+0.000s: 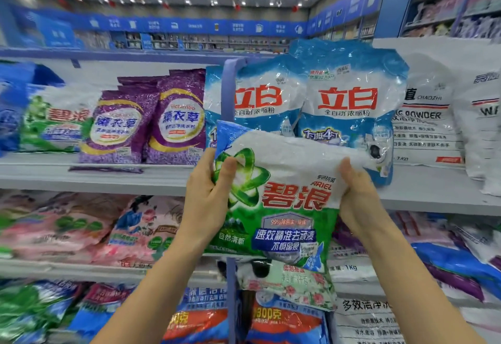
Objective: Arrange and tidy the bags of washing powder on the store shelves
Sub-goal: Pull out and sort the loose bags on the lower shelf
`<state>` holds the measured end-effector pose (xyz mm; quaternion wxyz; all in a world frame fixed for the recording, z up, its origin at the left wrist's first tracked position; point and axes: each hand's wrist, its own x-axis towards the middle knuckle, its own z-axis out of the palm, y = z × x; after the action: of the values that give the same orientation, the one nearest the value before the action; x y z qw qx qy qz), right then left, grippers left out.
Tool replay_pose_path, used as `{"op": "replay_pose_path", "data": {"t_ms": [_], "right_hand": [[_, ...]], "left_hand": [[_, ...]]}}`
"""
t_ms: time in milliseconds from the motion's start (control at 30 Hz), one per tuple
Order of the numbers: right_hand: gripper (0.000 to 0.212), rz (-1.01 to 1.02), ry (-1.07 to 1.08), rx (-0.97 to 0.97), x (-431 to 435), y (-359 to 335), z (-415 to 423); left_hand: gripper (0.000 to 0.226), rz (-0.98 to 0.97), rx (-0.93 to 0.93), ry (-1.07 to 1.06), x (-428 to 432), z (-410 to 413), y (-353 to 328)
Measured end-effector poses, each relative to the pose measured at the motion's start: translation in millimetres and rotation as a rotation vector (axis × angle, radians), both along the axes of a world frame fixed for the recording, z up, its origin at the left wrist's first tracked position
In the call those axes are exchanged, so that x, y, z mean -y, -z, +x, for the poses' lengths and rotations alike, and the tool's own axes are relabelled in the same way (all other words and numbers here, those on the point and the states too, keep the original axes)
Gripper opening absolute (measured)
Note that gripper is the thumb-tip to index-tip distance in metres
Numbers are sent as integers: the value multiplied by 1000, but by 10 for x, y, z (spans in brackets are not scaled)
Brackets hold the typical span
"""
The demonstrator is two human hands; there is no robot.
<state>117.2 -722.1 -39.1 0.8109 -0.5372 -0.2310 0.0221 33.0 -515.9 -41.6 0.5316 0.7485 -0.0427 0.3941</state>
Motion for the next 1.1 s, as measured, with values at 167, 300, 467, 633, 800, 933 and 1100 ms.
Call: {"op": "replay_pose_path", "data": {"t_ms": [167,300,467,633,800,933,1100], "right_hand": [[42,-11,75,-50,-458,-223,-9],[36,-80,3,-12,-827,-426,-9],[15,-191,-145,85,-1357,-705,-141],[6,-219,-250,145,-1825,-798,-324],[11,-157,-295,24,-2114,-727,-337],[24,-174,-294,-7,-2359,-703,-246],[18,-193,-277,-44,-2854,-682,-180]], "left_hand": [[54,61,-14,-103,-418,-39,21],[37,-82,-55,-102,-702,-138,27],[55,-717,-43,42,-942,-354,139],[98,-609,-83,11,-1034,-666,534],[47,-429,-231,-160,-1409,-789,659],[48,-385,-202,-189,-1688,-876,561],[28,-326,-143,-241,-2240,-930,336]]}}
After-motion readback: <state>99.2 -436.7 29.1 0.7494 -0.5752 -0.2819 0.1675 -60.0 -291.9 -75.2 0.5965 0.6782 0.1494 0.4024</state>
